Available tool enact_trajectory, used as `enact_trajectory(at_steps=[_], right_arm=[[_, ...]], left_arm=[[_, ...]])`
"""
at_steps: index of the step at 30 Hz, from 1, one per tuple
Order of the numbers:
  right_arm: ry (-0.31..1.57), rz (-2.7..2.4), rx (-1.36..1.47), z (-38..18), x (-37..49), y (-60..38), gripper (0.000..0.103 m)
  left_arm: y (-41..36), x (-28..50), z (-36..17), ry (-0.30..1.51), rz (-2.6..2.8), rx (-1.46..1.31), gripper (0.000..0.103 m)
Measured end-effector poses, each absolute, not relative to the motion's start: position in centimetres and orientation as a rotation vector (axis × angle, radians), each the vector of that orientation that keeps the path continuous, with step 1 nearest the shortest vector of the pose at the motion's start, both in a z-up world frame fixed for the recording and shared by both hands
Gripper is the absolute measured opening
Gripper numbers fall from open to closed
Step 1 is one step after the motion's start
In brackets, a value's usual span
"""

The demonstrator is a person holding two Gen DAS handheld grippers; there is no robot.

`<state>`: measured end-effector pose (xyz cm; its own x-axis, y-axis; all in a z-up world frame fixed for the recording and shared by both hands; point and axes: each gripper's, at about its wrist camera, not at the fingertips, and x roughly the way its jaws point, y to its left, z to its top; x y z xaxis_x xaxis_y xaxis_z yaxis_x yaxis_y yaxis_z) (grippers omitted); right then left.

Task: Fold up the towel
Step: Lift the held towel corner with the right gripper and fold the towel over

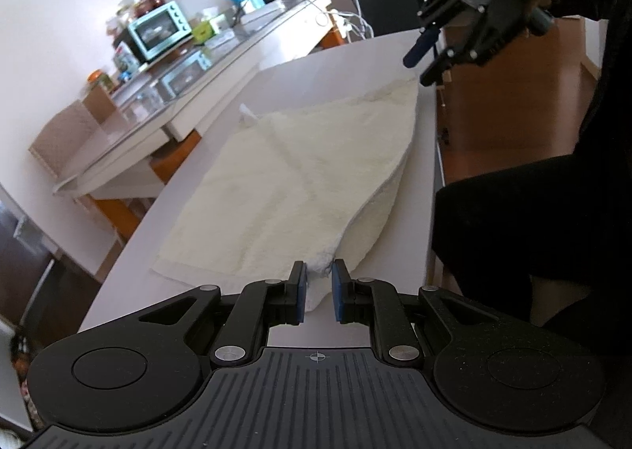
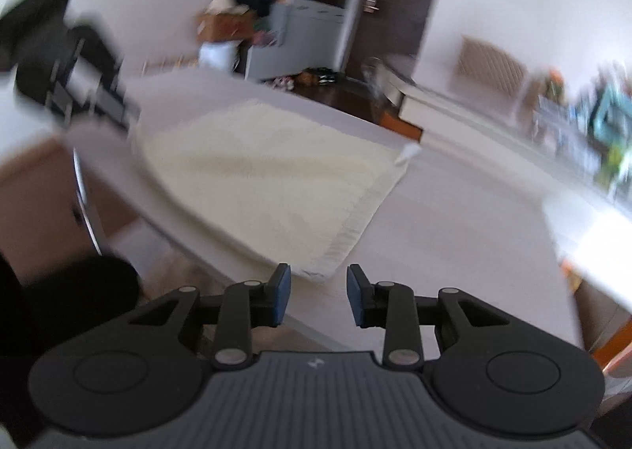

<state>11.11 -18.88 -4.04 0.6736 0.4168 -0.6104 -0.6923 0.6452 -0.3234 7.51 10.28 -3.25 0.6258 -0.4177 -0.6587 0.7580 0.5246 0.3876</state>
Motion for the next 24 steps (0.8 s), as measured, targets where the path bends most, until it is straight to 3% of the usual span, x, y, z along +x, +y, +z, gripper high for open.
enact_trajectory(at_steps=[6,8,11,24], right_arm=[[0.398,0.688,-0.868,-5.7,10.0,-16.6,0.032],[0.383,0.695,-0.901,-5.9,10.1,-16.2,0.018],[0.369,0.702,-0.937,-6.0,10.1,-15.8,0.008],[0.352,0.750,-0.834,-2.6,7.7,-17.4,0.007]], left_arm=[[10.2,7.8,-3.0,0.542,-0.731,0.696,0.014],[10.2,7.8,-3.0,0.545,-0.726,0.698,0.014],[10.2,7.7,-3.0,0.550,-0.716,0.691,0.014],[9.8,2.7,-1.2,0.537,-0.694,0.606,0.014]])
